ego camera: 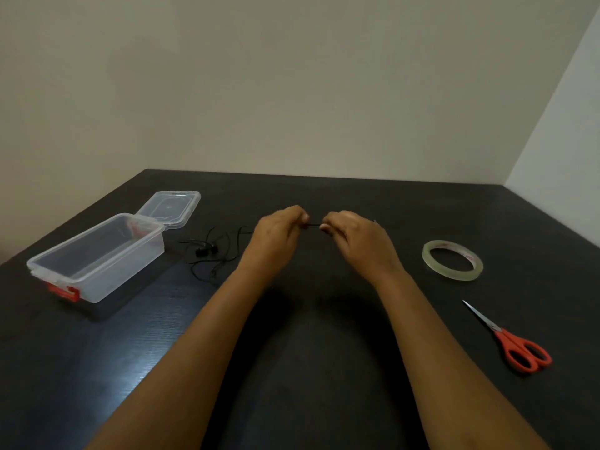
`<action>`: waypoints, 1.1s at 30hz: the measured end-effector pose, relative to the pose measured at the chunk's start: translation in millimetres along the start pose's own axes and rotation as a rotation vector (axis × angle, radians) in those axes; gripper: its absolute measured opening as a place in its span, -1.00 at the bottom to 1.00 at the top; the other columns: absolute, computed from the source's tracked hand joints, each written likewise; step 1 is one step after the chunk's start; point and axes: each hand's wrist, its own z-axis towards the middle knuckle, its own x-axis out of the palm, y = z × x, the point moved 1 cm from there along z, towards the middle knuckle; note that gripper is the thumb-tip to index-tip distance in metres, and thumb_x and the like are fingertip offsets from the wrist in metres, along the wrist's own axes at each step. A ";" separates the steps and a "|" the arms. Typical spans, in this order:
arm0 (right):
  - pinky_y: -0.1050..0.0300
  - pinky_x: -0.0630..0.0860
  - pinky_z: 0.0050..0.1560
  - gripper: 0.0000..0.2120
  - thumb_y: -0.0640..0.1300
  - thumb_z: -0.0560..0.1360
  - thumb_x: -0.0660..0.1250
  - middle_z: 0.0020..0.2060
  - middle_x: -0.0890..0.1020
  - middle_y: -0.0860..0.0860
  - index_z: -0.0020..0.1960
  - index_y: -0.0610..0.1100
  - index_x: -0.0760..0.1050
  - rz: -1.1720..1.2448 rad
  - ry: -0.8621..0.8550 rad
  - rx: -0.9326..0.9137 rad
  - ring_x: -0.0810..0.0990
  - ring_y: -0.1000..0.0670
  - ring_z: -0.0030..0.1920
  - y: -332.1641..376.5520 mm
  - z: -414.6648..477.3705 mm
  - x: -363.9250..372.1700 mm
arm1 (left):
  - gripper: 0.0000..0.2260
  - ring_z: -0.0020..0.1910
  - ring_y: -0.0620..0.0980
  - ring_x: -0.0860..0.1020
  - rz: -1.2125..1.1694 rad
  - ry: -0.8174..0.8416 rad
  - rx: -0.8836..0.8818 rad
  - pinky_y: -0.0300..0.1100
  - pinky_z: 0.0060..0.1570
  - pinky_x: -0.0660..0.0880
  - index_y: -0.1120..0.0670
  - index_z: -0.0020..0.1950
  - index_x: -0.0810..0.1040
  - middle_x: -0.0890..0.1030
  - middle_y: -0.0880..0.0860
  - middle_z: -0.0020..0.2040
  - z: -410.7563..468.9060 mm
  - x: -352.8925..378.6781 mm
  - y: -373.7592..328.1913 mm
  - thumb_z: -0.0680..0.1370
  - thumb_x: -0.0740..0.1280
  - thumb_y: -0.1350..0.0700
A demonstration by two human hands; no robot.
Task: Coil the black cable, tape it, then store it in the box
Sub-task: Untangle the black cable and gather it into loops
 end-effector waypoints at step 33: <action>0.22 0.58 -0.20 -0.73 -0.33 0.59 0.12 -0.31 0.65 -0.03 -0.10 -0.21 0.59 1.360 0.042 0.503 0.61 0.06 -0.27 10.9 6.0 0.0 | -0.85 -0.19 -0.10 0.58 -0.241 0.060 0.020 -0.31 -0.14 0.52 0.12 0.09 0.56 0.60 0.02 -0.17 -4.4 1.2 -1.2 0.59 0.22 0.21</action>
